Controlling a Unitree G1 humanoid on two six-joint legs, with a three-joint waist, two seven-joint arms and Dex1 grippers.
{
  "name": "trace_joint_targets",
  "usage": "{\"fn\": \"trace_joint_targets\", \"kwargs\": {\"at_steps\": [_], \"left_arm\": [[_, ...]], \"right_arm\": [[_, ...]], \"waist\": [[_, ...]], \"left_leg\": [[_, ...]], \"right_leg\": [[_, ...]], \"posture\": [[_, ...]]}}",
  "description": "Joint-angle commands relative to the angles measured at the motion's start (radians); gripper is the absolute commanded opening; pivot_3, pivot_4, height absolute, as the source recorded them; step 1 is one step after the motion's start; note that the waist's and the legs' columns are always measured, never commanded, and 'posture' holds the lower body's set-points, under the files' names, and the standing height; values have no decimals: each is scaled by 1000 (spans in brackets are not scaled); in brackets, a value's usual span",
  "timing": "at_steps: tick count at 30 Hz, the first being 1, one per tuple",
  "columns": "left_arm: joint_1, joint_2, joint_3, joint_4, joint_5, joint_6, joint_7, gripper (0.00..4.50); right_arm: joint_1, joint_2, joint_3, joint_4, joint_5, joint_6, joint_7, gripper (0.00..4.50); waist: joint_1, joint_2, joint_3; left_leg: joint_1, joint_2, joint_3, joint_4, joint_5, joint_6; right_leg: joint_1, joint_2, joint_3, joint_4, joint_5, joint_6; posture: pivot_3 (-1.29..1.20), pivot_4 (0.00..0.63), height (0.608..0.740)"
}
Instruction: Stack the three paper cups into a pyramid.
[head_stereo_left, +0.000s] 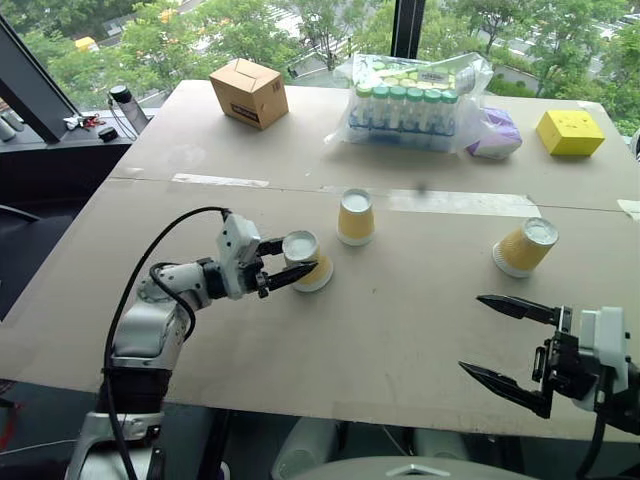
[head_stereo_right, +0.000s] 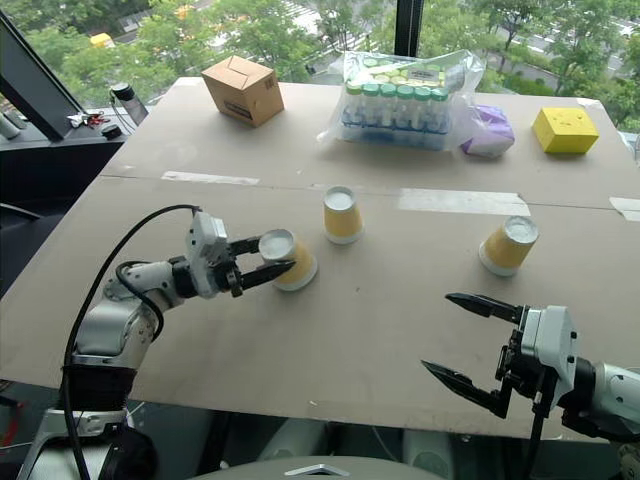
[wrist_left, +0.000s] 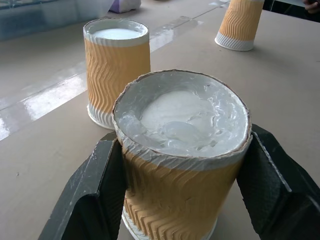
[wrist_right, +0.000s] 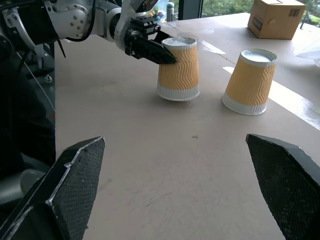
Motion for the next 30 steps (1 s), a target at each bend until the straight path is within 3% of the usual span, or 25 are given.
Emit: {"fn": "trace_joint_targets", "kwargs": {"at_steps": [1, 6, 18, 30], "left_arm": [[-44, -10, -52, -13, 19, -8, -27, 2565], [-130, -65, -127, 59, 64, -31, -38, 2565], [-253, -156, -169, 229, 136, -93, -30, 2565], [-303, -189, -191, 332, 178, -142, -57, 2565]], "right_arm": [[7, 5, -29, -31, -11, -21, -15, 4500], [43, 14, -47, -57, -18, -24, -34, 4500], [116, 28, -67, -124, -24, -13, -81, 4500], [135, 27, -70, -140, -21, -6, -103, 4500]], "waist": [[-2, 0, 0], [3, 0, 0], [2, 0, 0], [2, 0, 0]], "left_leg": [[0, 0, 0, 0, 0, 0], [0, 0, 0, 1, 0, 0], [-1, -1, -1, 4, 0, 0], [-2, -2, -2, 9, 0, 0]], "right_leg": [[0, 0, 0, 0, 0, 0], [0, 0, 0, 0, 0, 0], [0, 0, -1, 2, 0, 0], [2, 0, -1, 3, 1, 2]], "posture": [[0, 150, 740], [0, 150, 740], [0, 150, 740], [0, 150, 740]]}}
